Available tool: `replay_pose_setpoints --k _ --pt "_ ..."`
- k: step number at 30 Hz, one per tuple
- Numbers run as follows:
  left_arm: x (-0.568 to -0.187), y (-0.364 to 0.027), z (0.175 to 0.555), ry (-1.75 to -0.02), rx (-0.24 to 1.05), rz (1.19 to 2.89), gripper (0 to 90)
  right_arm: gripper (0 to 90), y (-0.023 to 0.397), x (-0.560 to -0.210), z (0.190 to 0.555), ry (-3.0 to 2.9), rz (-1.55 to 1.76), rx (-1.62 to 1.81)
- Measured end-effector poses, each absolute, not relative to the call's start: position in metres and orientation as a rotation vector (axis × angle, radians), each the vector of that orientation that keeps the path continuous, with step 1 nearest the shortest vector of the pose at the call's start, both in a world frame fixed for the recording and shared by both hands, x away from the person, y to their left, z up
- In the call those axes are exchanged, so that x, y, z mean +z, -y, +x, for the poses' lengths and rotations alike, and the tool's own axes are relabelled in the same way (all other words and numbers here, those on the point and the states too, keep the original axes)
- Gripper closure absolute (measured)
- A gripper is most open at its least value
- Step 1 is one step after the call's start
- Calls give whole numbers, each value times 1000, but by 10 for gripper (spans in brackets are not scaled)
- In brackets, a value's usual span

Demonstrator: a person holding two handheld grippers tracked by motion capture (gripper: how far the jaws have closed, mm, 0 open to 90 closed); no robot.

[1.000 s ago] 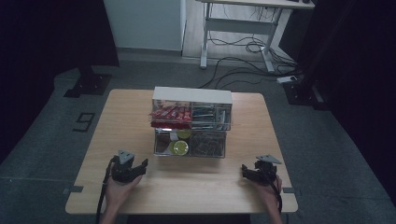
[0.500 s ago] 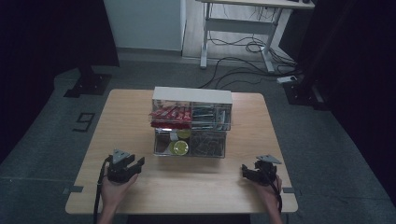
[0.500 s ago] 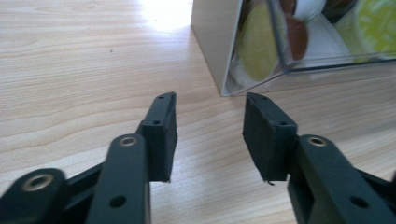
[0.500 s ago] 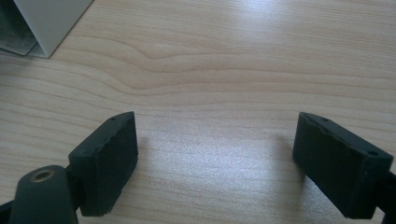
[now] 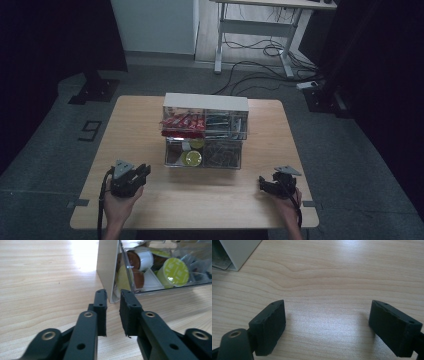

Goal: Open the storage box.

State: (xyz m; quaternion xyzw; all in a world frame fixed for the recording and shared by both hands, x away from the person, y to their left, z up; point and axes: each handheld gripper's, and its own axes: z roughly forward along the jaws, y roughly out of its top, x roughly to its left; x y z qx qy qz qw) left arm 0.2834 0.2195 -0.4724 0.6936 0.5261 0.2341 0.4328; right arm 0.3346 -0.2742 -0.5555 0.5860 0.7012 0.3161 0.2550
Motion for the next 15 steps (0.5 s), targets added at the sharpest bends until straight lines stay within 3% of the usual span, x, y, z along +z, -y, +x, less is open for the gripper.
replay_pose_setpoints --k 7,15 --pt "-466 -219 278 -1280 571 1716 891 140 274 -555 335 -1905 1592 857" --pt "-461 -217 276 -1245 524 1720 900 142 274 -555 335 -1903 1594 858"
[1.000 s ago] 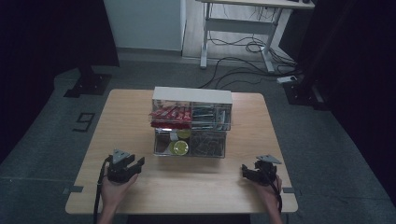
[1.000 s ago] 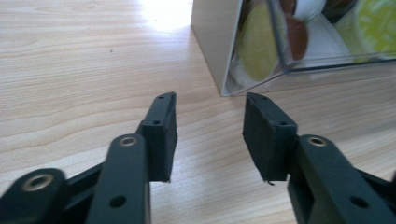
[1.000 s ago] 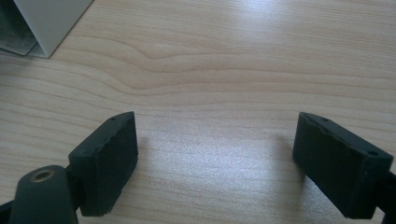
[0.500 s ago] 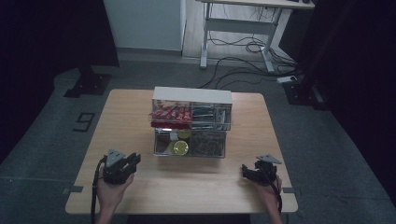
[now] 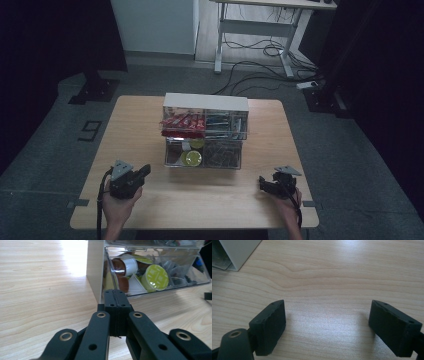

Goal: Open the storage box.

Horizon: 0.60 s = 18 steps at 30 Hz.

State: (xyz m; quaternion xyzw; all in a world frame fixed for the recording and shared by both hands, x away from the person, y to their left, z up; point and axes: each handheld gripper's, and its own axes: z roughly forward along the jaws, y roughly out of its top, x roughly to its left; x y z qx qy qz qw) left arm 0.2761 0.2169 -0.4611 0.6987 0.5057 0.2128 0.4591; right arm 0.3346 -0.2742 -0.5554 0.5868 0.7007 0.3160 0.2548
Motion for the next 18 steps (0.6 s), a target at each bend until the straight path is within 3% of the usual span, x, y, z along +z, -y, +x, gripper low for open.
replay_pose_setpoints --k 18 --pt "-438 -210 269 -1202 492 1703 900 149 275 -555 333 -1885 1608 851"
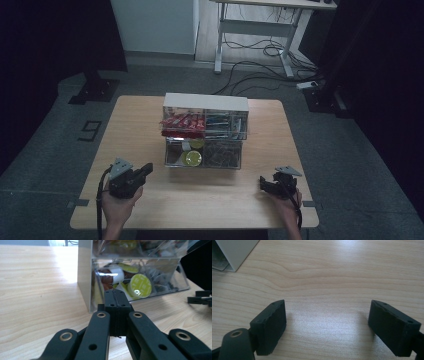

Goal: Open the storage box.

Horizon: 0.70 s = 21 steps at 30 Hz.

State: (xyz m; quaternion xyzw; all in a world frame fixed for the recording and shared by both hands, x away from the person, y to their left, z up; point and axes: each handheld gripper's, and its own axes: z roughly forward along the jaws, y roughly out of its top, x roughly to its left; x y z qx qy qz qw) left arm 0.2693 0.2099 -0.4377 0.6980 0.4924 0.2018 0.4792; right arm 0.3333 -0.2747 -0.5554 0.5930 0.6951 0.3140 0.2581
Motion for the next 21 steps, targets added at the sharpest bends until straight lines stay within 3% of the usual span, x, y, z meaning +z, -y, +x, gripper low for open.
replay_pose_setpoints --k 21 --pt "-390 -188 280 -1105 431 1703 900 153 275 -555 333 -1883 1609 852"
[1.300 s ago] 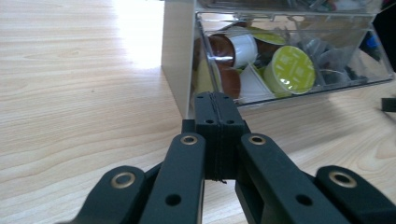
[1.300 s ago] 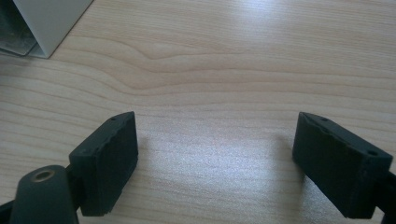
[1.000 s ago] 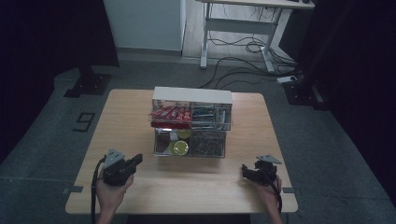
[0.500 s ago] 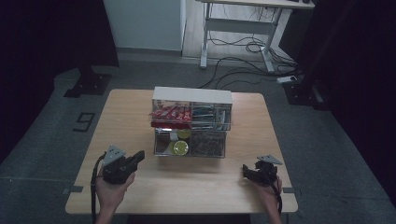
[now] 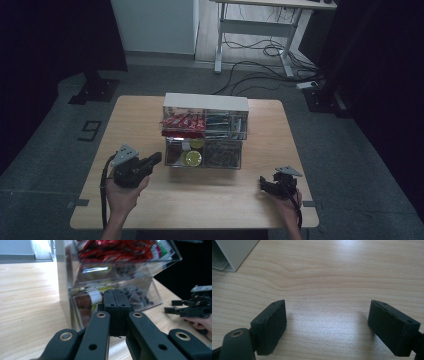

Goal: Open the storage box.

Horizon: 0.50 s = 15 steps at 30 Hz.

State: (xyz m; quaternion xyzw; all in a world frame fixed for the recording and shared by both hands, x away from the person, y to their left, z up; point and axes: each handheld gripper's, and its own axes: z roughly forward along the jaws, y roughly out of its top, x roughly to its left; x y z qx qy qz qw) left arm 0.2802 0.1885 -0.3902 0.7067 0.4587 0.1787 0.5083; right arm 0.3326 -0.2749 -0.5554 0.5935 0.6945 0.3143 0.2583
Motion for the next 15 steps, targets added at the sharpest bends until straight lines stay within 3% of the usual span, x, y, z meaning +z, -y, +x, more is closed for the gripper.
replay_pose_setpoints --k 15 --pt "-382 -182 291 -1086 379 1713 900 164 275 -555 332 -1880 1606 852"
